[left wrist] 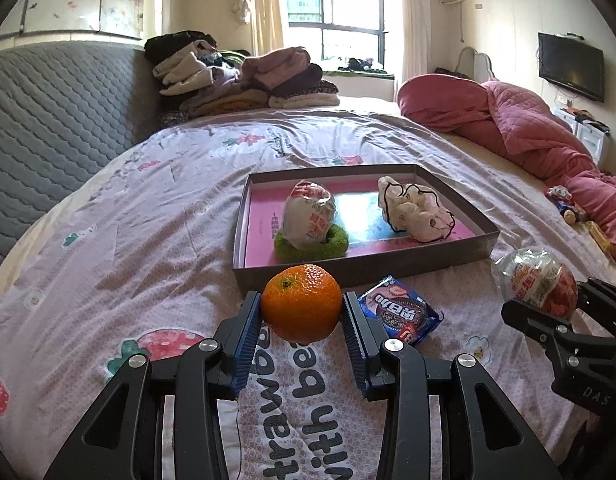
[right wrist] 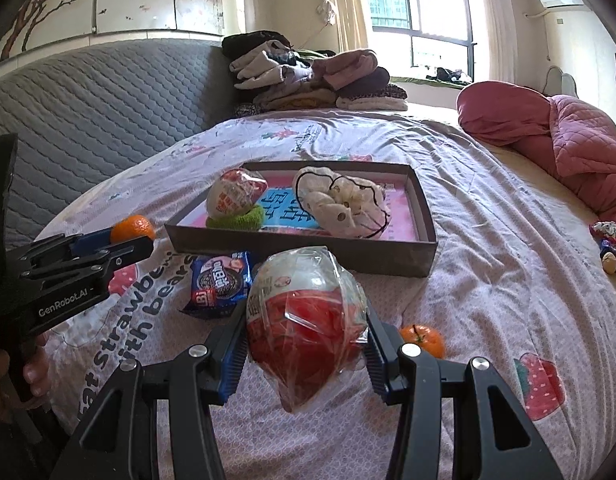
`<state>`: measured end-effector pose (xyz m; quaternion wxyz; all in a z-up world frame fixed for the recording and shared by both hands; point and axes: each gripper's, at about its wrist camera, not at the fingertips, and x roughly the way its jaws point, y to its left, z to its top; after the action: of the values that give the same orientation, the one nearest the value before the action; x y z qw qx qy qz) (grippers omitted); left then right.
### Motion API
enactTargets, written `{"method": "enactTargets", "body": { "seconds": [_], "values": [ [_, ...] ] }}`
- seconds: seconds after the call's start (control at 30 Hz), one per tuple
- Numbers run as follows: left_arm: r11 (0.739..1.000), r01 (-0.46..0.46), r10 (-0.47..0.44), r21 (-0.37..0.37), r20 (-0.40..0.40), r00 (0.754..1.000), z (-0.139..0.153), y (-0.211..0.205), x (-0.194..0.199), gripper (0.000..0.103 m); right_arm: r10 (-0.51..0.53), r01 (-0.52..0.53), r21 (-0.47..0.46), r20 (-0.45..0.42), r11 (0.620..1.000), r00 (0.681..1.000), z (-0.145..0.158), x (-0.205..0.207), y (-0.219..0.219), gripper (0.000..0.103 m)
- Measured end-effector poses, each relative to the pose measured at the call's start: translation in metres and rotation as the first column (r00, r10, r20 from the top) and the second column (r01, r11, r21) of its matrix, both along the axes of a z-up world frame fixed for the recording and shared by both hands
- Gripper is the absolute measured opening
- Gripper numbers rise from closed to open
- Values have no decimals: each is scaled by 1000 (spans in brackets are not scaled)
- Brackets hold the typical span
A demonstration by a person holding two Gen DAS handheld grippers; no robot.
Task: Organize objects
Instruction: 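Lift the orange and candy egg off the sheet with both tools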
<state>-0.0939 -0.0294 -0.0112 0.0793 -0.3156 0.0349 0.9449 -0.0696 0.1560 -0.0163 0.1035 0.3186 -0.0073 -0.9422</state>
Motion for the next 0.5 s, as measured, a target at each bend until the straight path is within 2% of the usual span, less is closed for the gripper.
{"method": "enactTargets", "body": {
  "seconds": [0.5],
  "values": [
    [1000,-23,24,16,-27,999,27,14,-3,41,-23,22,-13,-78,1000,997,29,-2,9,51]
  ]
}}
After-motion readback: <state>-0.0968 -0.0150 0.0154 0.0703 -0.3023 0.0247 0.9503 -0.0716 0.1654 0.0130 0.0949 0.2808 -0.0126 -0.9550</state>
